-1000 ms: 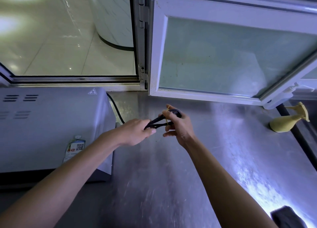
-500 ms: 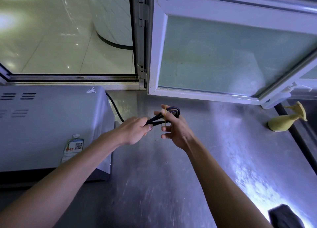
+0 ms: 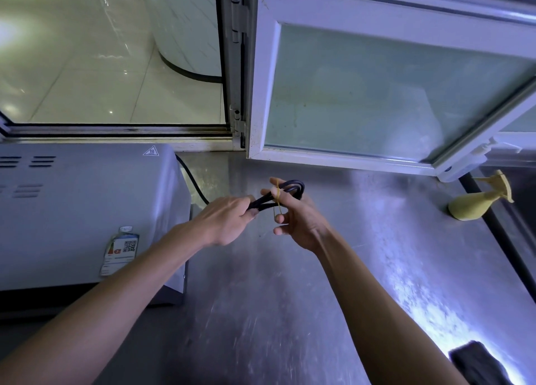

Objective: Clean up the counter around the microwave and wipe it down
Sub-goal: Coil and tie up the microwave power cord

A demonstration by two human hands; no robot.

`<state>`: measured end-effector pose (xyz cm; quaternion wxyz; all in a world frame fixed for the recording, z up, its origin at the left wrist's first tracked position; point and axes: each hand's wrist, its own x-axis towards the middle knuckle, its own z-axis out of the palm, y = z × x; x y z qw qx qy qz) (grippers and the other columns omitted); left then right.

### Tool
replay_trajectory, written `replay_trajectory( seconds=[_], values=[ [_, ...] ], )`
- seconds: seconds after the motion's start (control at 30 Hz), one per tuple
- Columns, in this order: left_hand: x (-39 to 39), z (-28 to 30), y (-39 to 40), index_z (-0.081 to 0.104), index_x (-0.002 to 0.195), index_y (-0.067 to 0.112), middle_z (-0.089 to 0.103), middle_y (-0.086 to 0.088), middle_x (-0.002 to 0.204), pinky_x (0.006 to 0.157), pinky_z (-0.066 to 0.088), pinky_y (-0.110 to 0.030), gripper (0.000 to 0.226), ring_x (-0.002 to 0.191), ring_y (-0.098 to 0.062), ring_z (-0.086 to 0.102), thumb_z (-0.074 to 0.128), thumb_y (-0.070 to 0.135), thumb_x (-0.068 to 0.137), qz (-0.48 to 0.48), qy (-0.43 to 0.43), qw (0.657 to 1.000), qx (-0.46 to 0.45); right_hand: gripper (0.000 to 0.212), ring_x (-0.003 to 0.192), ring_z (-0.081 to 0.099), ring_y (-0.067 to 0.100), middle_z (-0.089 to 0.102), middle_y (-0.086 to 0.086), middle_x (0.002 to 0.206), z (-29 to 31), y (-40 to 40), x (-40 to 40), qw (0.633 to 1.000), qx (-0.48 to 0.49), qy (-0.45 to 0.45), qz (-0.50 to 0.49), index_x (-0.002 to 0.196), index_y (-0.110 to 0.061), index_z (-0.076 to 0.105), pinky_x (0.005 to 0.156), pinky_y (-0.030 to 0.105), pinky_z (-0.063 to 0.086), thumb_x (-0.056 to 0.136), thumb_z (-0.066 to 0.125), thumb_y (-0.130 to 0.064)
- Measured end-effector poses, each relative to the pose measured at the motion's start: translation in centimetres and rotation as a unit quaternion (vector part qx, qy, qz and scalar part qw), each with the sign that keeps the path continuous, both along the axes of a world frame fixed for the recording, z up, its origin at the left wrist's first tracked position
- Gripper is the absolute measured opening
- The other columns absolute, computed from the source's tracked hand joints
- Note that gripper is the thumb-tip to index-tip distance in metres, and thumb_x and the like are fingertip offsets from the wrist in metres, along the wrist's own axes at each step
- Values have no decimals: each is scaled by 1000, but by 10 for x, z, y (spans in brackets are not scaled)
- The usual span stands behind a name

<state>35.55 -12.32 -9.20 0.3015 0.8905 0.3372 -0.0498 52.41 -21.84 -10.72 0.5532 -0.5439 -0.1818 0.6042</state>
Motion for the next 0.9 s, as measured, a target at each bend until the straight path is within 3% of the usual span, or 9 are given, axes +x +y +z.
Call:
replay_trajectory(
  seconds=[0.2, 0.37, 0.47, 0.6, 0.7, 0.8, 0.9],
  values=[
    [5, 5, 2, 44, 80, 34, 62, -4, 74, 64, 46, -45, 26, 64, -22, 56, 40, 32, 106, 8, -69, 997, -34, 60, 58, 54, 13, 60, 7, 126, 1, 3, -6, 999, 7, 11, 39, 134, -23, 57, 50, 29, 53, 79, 77, -33],
    [2, 2, 7, 42, 85, 32, 59, 4, 73, 66, 46, -42, 22, 67, -18, 57, 39, 34, 106, -16, -52, 999, 0, 54, 58, 54, 17, 62, 9, 117, 4, 9, -7, 994, -10, -59, 96, 132, -17, 56, 57, 34, 57, 84, 78, -28],
    [3, 2, 6, 42, 88, 31, 59, 3, 74, 65, 46, -41, 17, 69, -22, 58, 43, 21, 101, -18, -50, 999, 7, 44, 61, 57, 20, 68, 6, 108, 3, 11, -10, 985, -14, -98, 144, 123, -12, 63, 63, 40, 59, 86, 78, -28],
    [-2, 1, 13, 49, 81, 24, 62, 2, 74, 66, 47, -42, 25, 66, -20, 56, 42, 30, 104, 29, -93, 995, -36, 31, 60, 58, 19, 70, 0, 119, 7, 12, 1, 981, -18, -134, 139, 121, -13, 66, 62, 40, 61, 91, 71, -15],
    [-8, -7, 18, 49, 77, 24, 60, 6, 70, 69, 48, -45, 31, 64, -18, 53, 41, 37, 104, 60, -134, 986, -84, 35, 61, 63, 21, 67, -1, 127, 7, 14, 6, 954, -59, -250, 155, 123, -11, 67, 56, 38, 61, 93, 60, 4],
    [-8, -9, 22, 51, 76, 22, 58, 7, 66, 66, 45, -42, 32, 60, -16, 50, 43, 35, 104, 76, -166, 976, -120, 32, 50, 62, 15, 71, 0, 118, 4, 12, 1, 908, -82, -364, 191, 119, -14, 69, 51, 36, 60, 88, 72, -6],
    [-11, -11, 28, 53, 84, 10, 58, 7, 65, 64, 43, -39, 29, 58, -14, 48, 44, 28, 105, 102, -187, 966, -149, 29, 48, 59, 11, 74, -8, 82, 14, 4, -2, 888, -84, -387, 234, 108, -14, 75, 53, 37, 60, 84, 80, -28]
  ],
)
